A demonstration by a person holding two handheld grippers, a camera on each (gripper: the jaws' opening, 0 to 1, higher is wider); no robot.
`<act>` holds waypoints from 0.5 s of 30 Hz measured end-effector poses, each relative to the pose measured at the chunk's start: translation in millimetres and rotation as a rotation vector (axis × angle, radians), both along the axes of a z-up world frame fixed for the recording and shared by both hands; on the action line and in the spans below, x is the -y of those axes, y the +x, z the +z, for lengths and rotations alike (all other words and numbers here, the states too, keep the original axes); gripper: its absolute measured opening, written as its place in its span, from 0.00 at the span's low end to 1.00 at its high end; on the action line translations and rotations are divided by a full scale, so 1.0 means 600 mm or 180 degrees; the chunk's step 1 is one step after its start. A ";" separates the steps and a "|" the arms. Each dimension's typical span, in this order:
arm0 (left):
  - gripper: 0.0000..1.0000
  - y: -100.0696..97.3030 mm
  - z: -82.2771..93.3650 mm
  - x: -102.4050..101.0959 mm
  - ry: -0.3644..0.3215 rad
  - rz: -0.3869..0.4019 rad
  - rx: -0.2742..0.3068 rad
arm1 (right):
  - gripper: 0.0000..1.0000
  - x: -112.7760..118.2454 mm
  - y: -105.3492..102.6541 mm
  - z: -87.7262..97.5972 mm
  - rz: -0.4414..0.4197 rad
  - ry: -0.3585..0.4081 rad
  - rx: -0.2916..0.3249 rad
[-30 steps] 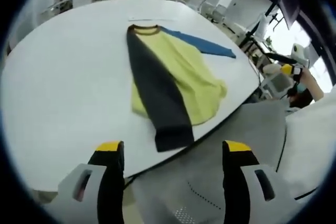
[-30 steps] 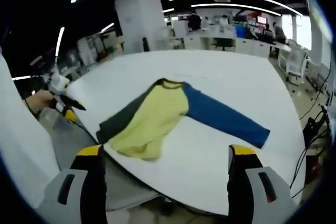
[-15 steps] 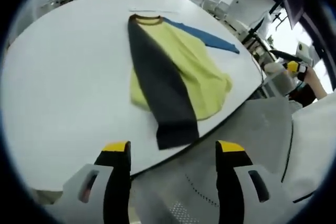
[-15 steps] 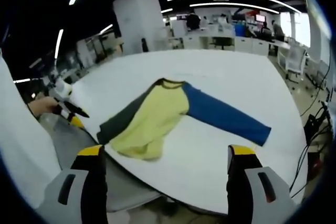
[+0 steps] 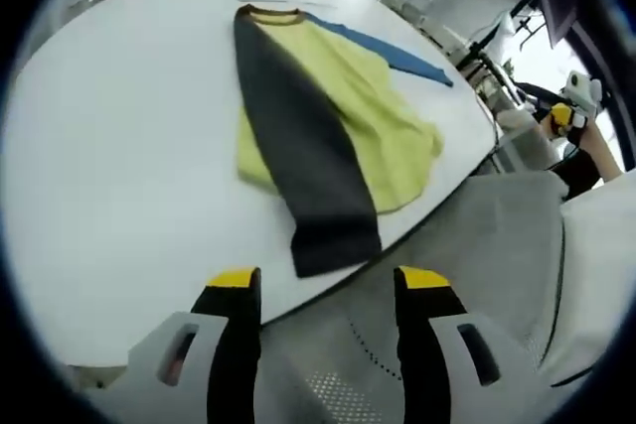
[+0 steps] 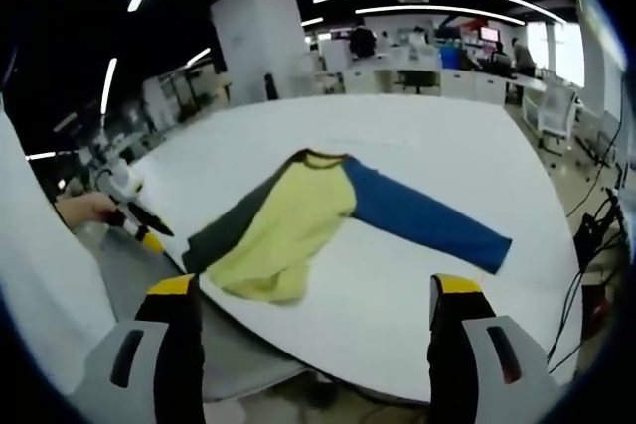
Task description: Fold the garment on the visible template until the final outline fits inside the template.
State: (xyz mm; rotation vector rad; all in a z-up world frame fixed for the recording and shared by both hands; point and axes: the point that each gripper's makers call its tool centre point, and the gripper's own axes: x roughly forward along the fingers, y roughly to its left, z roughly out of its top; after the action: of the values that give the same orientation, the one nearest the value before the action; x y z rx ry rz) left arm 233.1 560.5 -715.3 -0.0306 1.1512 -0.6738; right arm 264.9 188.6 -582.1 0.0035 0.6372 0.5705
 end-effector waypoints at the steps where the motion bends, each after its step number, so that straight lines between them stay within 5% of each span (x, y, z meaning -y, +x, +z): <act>1: 0.50 -0.001 -0.002 0.000 0.0003 0.0000 -0.0008 | 0.94 -0.001 0.000 -0.001 -0.0003 0.0005 -0.0005; 15: 0.42 0.001 -0.031 -0.007 0.0061 0.0020 -0.0078 | 0.93 -0.003 0.005 0.000 -0.0007 0.0021 0.0019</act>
State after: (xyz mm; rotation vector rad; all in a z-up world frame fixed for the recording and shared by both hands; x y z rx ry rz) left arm 234.0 564.7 -733.9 -0.0263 1.1805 -0.6584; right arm 267.6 190.3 -582.2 0.0085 0.6294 0.5704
